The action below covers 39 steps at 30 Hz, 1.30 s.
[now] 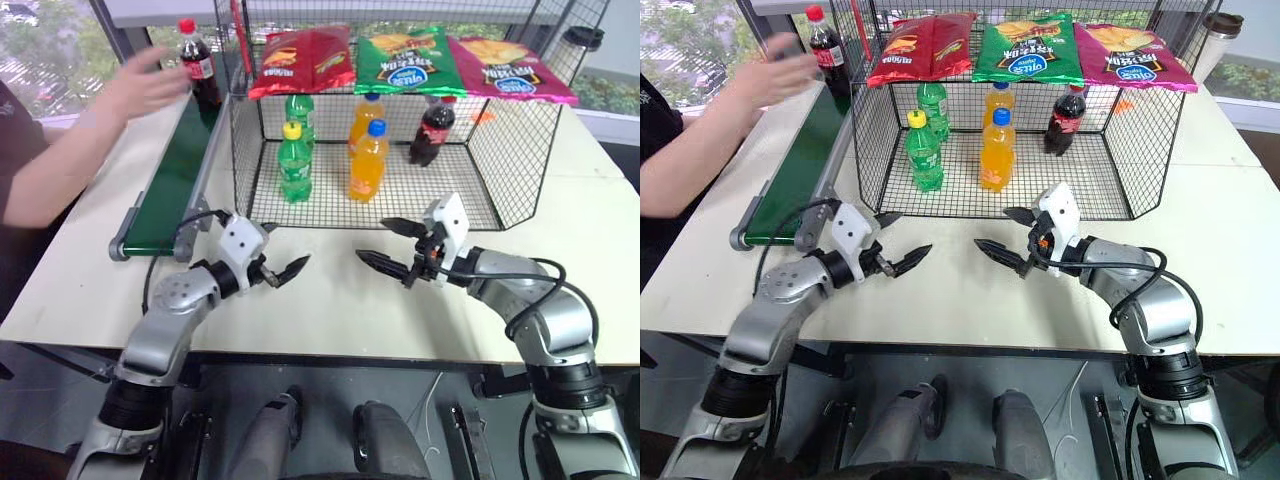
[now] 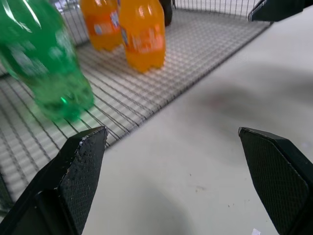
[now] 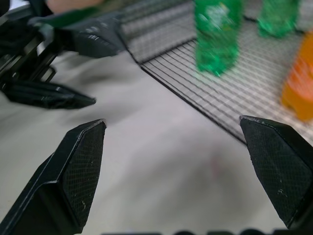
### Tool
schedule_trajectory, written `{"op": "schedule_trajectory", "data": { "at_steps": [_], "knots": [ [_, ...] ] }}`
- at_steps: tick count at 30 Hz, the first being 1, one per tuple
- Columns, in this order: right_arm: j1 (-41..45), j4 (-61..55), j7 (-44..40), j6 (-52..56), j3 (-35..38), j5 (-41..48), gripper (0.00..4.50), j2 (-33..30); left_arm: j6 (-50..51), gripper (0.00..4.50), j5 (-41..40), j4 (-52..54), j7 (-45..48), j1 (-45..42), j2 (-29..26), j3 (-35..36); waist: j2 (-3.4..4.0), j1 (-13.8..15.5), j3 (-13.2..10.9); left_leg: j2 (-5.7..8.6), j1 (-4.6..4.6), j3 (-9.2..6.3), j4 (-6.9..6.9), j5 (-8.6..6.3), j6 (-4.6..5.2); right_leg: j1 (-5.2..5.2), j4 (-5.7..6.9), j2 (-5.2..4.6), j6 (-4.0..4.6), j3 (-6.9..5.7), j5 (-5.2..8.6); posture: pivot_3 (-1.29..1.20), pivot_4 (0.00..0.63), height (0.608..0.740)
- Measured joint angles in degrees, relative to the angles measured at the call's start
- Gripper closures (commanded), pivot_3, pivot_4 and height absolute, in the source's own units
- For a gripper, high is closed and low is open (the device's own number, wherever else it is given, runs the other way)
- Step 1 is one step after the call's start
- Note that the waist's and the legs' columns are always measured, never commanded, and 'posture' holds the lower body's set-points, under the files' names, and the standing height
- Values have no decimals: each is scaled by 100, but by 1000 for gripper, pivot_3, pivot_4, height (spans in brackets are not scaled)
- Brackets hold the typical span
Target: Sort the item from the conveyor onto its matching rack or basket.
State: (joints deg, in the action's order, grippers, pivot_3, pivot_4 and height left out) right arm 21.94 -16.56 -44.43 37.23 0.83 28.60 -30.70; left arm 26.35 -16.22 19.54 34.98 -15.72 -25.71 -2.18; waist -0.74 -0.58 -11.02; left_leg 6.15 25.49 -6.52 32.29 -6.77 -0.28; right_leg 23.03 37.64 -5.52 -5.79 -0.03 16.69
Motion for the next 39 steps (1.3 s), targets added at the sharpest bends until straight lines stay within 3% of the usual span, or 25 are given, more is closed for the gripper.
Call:
{"op": "schedule_trajectory", "data": {
  "at_steps": [7, 14, 21, 27, 39],
  "knots": [
    [303, -343, -81, 237, -6, 311, 14, -27, 738, 0, -571, 810, -582, -146, -18, 868, 0, -7, 0, 0, 0, 0, -3, 0, 1, 2, -1, 0, -1, 0, 0, 0, 150, 738],
    [412, -409, -276, 213, -64, 385, 14, -110, 334, 0, 37, 541, -1660, -80, 47, 1448, -1, 6, 0, 0, 0, 2, -1, 0, 0, 0, -2, 0, -1, 0, -1, 0, 150, 738],
    [618, -394, -374, 34, -168, 373, 14, -47, 68, 0, 329, -141, -2165, 89, 93, 1868, -1, -6, 0, 0, 0, 2, -4, 0, 0, 3, -4, 1, -12, -1, -7, 0, 150, 738],
    [665, -287, -142, -166, -336, 191, 14, 250, -104, 0, 349, -477, -2275, 164, 101, 2002, -3, 22, 1, 2, 1, 1, -4, 0, 0, 4, -6, 0, -12, -1, -7, 0, 150, 738],
    [396, -103, 31, -331, -464, -227, 14, 210, -448, 0, 453, -1241, -2428, -243, 120, 1941, -5, -5, 2, 0, 1, 1, -7, 0, 0, 5, -7, 3, -16, -4, -12, 0, 150, 738]
  ]
}}
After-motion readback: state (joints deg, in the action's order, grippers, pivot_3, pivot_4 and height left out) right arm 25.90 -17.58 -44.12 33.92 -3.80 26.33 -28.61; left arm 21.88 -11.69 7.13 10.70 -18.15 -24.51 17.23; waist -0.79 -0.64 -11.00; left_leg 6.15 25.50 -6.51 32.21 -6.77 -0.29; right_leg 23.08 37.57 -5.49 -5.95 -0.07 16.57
